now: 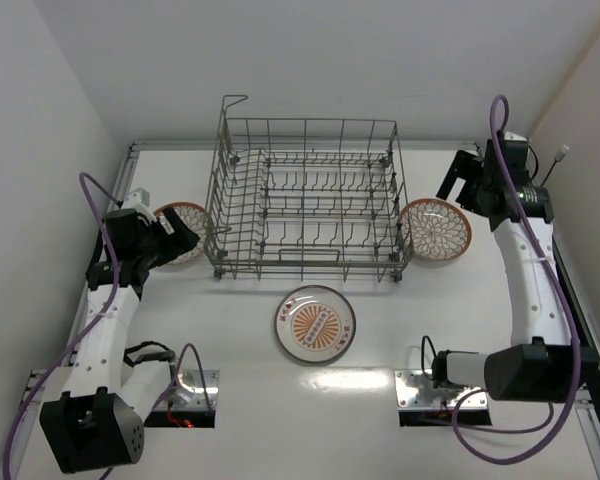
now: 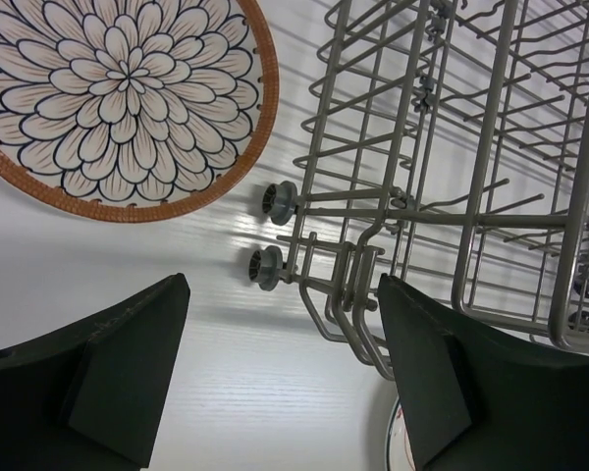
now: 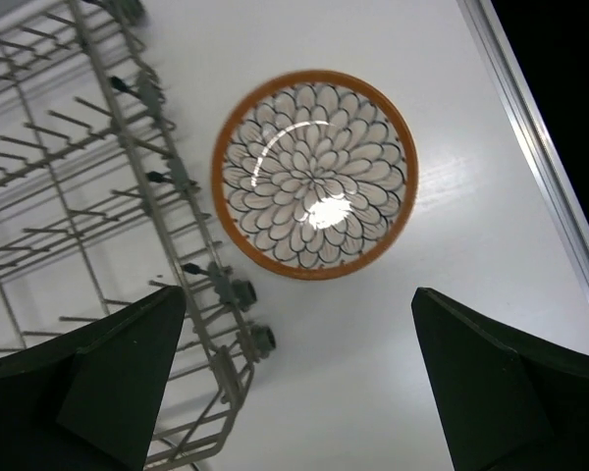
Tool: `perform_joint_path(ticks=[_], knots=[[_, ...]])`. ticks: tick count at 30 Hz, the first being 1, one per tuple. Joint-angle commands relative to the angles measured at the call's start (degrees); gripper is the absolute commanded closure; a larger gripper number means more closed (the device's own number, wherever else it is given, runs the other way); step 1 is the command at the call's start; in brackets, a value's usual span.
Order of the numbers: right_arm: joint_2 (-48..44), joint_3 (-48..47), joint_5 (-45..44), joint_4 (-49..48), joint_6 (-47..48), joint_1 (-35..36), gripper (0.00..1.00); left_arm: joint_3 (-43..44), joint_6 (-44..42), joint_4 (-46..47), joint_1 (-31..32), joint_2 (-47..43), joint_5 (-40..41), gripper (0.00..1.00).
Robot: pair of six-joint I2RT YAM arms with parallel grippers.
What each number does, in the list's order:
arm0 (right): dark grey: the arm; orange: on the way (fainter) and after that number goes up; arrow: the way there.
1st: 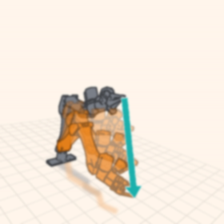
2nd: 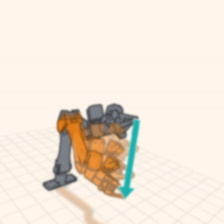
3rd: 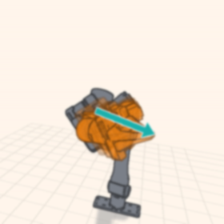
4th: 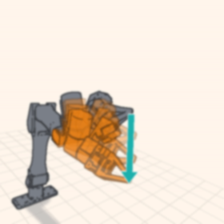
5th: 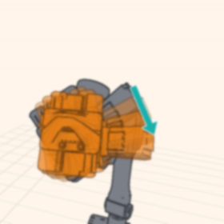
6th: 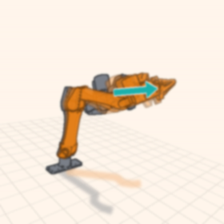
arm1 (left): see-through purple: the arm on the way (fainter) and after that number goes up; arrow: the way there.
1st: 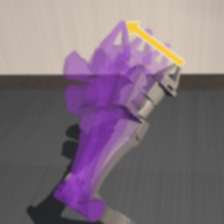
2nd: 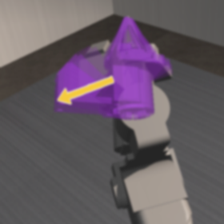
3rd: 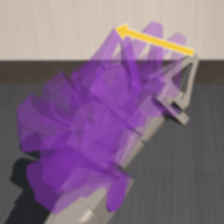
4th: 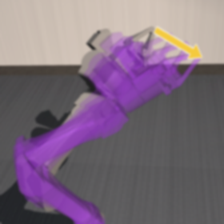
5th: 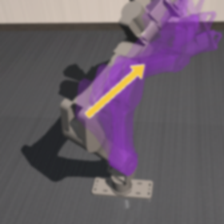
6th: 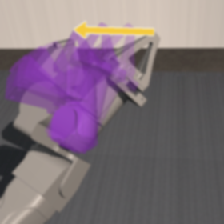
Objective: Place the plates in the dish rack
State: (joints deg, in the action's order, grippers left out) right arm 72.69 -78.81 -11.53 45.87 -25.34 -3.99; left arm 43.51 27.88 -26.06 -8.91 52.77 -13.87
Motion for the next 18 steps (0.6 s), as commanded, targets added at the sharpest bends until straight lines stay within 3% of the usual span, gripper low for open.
perform_joint_path(ticks=[1,5,9,11,13,14,16,18], knots=[[-0.6,0.1,1.6,0.7,-1.6,-1.5,0.00,-0.3,-0.2,1.3,0.8,-0.7,0.9,0.24],[-0.6,-0.6,5.1,-1.9,-1.6,-2.0,0.00,-0.3,-0.2,1.3,0.8,-0.7,0.9,0.24],[4.3,-5.6,-3.3,3.8,-5.1,-7.0,0.00,-0.3,-0.2,1.3,0.8,-0.7,0.9,0.24],[9.9,-6.1,-1.1,4.5,-5.9,-10.7,0.00,-0.3,-0.2,1.3,1.3,-0.7,0.9,0.24],[13.9,-4.3,9.3,3.7,-6.6,-16.1,0.00,-0.3,-0.2,1.3,1.3,-1.2,0.9,0.24],[17.3,-3.0,19.1,2.3,-6.6,-21.6,0.01,0.3,-0.2,1.3,1.3,-1.2,0.9,0.24],[19.9,0.7,27.5,-2.3,-5.4,-25.8,0.09,0.3,-0.2,1.3,1.3,-1.2,0.9,0.24],[22.9,1.4,31.6,-3.2,-4.7,-28.4,0.09,0.3,-0.2,1.3,1.3,-1.7,1.4,0.24]])
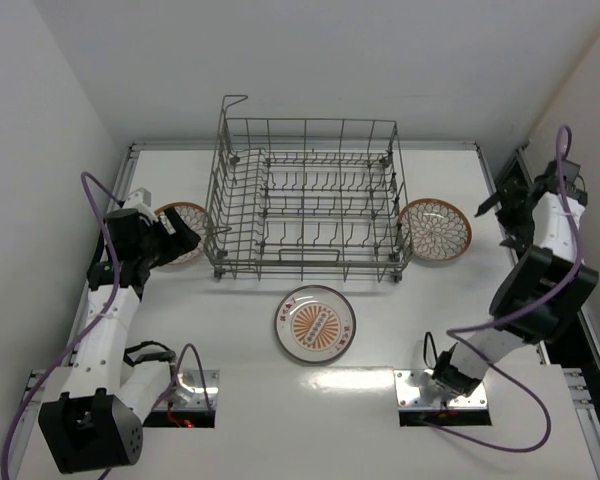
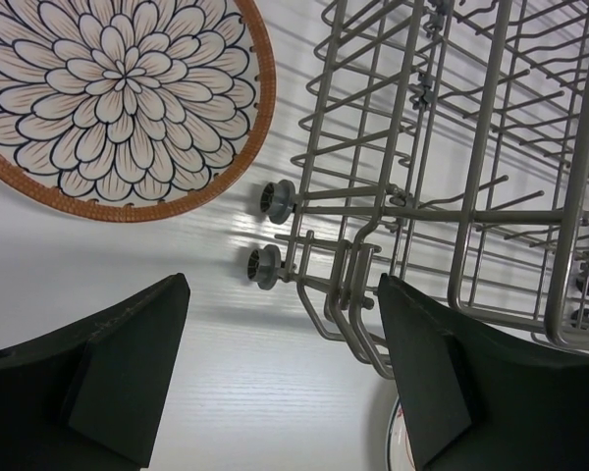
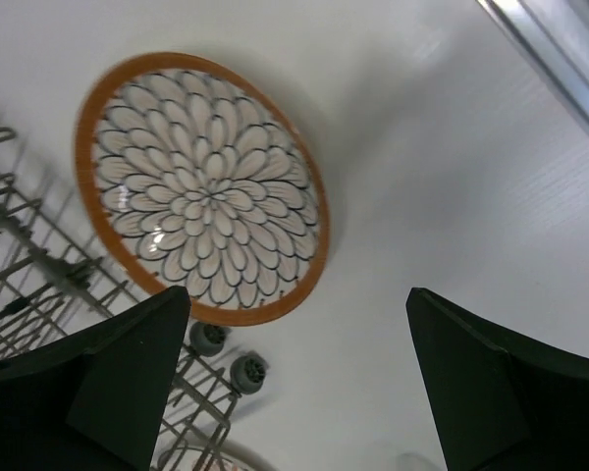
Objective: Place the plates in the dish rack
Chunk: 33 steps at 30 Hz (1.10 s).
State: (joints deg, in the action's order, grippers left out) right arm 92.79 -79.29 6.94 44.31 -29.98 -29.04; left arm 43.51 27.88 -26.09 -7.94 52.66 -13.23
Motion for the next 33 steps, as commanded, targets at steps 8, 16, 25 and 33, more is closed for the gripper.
perform_joint_path(ticks=[8,16,25,33], knots=[[10.8,3.9,16.2,-4.4,1.9,-5.9,0.09,0.3,-0.2,1.3,0.4,-1.6,0.8,0.24],[17.1,4.2,16.0,-5.2,2.6,-7.8,0.09,0.3,-0.7,1.3,0.4,-1.6,0.8,0.24],[24.5,3.5,23.2,-7.9,2.6,-6.3,0.26,0.3,-0.7,1.3,0.4,-1.6,0.8,0.24],[29.4,-0.2,24.3,-7.8,1.9,-5.8,0.43,0.3,-0.7,1.3,0.4,-1.6,0.2,0.24]])
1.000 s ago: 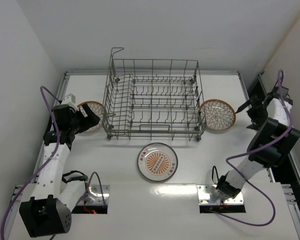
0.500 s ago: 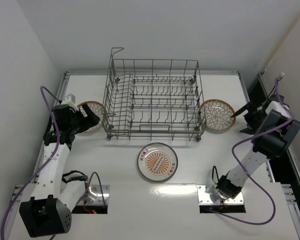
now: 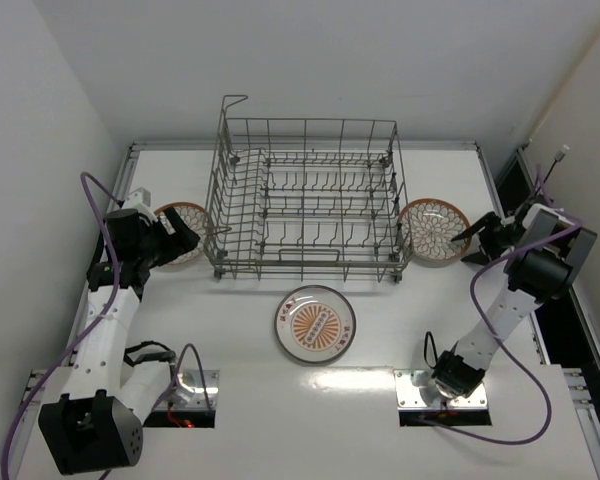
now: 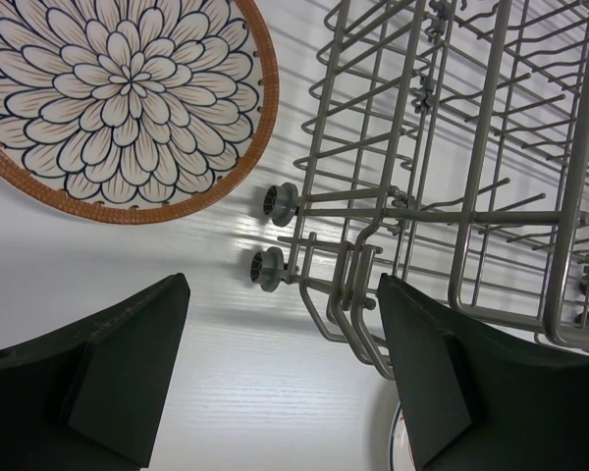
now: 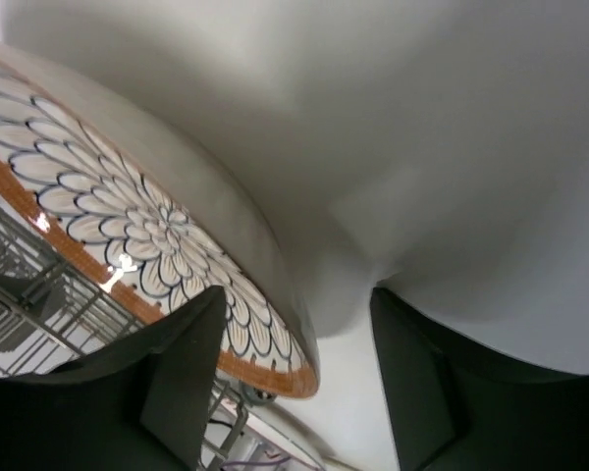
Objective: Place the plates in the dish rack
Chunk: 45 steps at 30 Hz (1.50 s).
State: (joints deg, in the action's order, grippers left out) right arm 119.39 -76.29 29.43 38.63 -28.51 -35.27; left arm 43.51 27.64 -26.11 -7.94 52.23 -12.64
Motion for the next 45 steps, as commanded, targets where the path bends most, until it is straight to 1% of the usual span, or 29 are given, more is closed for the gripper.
perform_joint_path(ticks=[1,2,4,5,7,8,13,14,17,19,21,24,25,27,28,30,32,34,36,37,39,40,42,43,44,45], knots=[[3.3,-3.2,1.8,-1.5,0.5,0.5,0.45,0.3,-0.5,1.3,0.4,-1.2,-0.4,0.24],[3.9,-3.9,1.8,-1.5,0.5,0.5,0.48,0.3,-0.5,1.3,0.4,-1.2,-0.4,0.24],[3.9,-4.0,1.8,-1.5,0.5,0.5,0.58,0.3,-0.5,1.3,0.4,-1.2,-0.4,0.24],[3.9,-4.0,1.8,-1.5,0.5,0.5,0.76,0.3,-0.5,1.3,0.4,-1.2,-0.4,0.24],[3.2,-4.0,1.8,-0.8,1.0,0.5,0.98,0.3,-0.5,1.3,0.9,-1.2,-0.4,0.24],[2.4,-3.4,1.2,-0.8,1.0,-0.2,1.00,0.3,-0.5,1.3,0.9,-1.2,-0.4,0.24],[-2.8,-4.0,-0.2,2.1,1.0,-2.2,1.00,0.3,-0.5,0.3,2.8,-1.8,2.3,0.24],[-5.7,-4.7,-1.5,2.6,0.5,-2.2,1.00,0.3,-0.5,0.3,2.8,-1.8,2.3,0.24],[-10.1,-6.8,-2.1,4.1,-0.9,-2.2,1.00,0.3,-0.5,0.3,3.4,-2.4,2.8,0.24],[-14.7,-7.5,-2.6,4.1,-1.5,-2.2,1.00,0.3,-0.5,0.3,3.4,-2.4,2.8,0.24],[-19.3,-7.5,-5.0,4.7,-2.2,-2.2,1.00,0.3,-0.5,0.3,3.4,-1.8,1.7,0.24],[-23.9,-6.9,-6.9,5.2,-2.8,-2.2,1.00,0.3,-0.5,0.3,3.4,-1.3,1.7,0.24],[-27.3,-6.1,-7.5,5.2,-2.8,-2.2,1.00,0.3,-0.5,0.3,3.4,-1.3,1.7,0.24],[-30.8,-5.4,-9.4,5.2,-2.8,-1.5,1.00,0.3,-0.5,0.3,3.4,-1.3,1.7,0.24],[-34.5,-4.5,-10.1,5.2,-2.8,-0.7,1.00,0.3,-0.5,0.3,3.4,-0.7,1.1,0.24],[-37.7,-4.0,-13.3,4.5,-2.8,0.1,1.00,0.3,-0.5,0.3,3.4,-0.7,1.1,0.24],[-40.4,-3.4,-15.0,6.0,-3.3,0.6,1.00,0.3,-0.5,0.3,3.4,-0.7,1.1,0.24],[-42.9,-4.8,-17.9,7.5,-3.3,1.2,1.00,0.3,-0.5,0.3,4.0,-0.7,1.1,0.24],[-45.5,-6.8,-20.3,8.6,-4.0,2.8,1.00,0.3,-0.5,0.3,4.5,-0.7,1.1,0.24],[-46.2,-7.5,-20.9,8.7,-4.0,4.7,1.00,0.3,-0.5,0.3,4.5,-0.7,1.1,0.24],[-47.1,-8.8,-20.9,8.1,-4.0,7.1,1.00,0.3,-0.5,0.3,4.5,-0.7,1.1,0.24],[-48.1,-8.8,-20.9,7.5,-4.0,9.9,1.00,0.3,-0.5,0.3,4.5,-0.7,1.1,0.24],[-50.1,-6.8,-22.6,5.0,-4.0,13.3,1.00,0.3,-0.5,0.3,4.5,-0.7,1.1,0.24],[-51.3,-6.2,-24.3,4.4,-4.0,16.8,1.00,0.3,-0.5,0.3,4.5,-0.7,1.1,0.24],[-53.3,-4.8,-27.9,3.7,-4.0,18.3,1.00,0.3,-0.5,0.3,5.0,-0.7,1.1,0.24],[-53.8,-4.7,-29.2,2.9,-3.2,19.5,1.00,0.3,-0.5,0.3,5.0,-0.7,1.1,0.24]])
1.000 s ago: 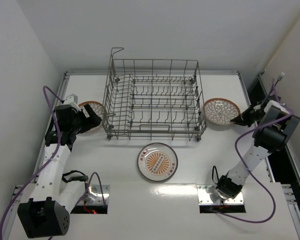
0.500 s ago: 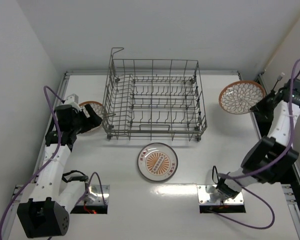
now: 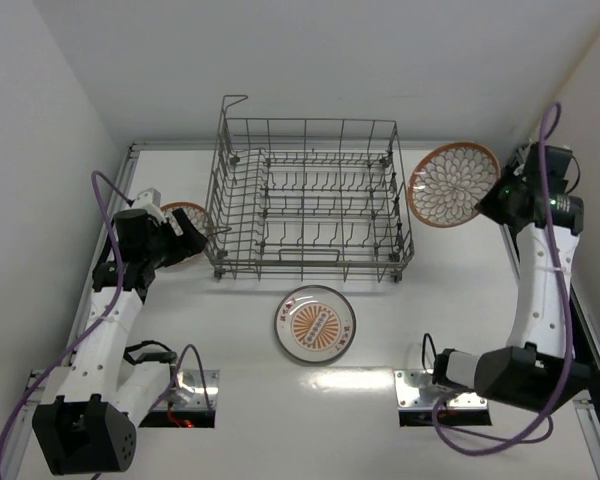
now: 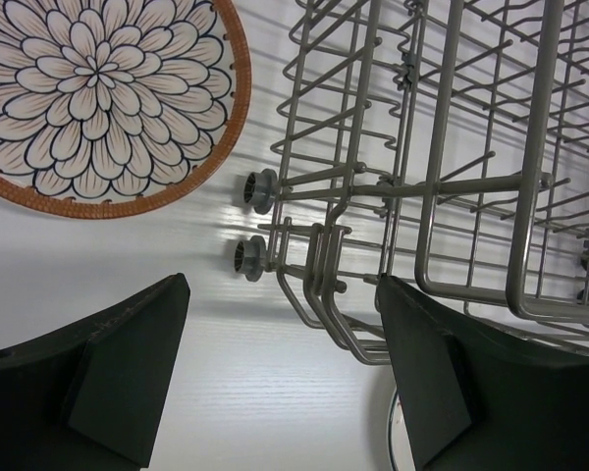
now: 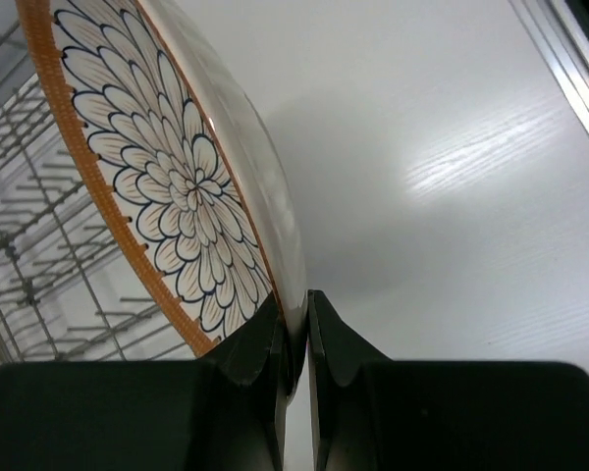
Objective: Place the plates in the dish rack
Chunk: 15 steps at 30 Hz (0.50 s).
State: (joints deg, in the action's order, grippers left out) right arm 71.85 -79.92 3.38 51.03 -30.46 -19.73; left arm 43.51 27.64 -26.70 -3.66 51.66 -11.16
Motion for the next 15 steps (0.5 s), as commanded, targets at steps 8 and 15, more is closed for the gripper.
perform_joint_path(ticks=[8,15], knots=[[-3.8,-2.9,-13.3,-10.1,3.2,17.0,1.00,0.3,0.0,0.9,1.9,0.5,0.7,0.24],[5.7,-7.7,-28.5,-5.6,7.1,28.3,1.00,0.3,0.6,0.9,1.9,1.0,0.7,0.24]])
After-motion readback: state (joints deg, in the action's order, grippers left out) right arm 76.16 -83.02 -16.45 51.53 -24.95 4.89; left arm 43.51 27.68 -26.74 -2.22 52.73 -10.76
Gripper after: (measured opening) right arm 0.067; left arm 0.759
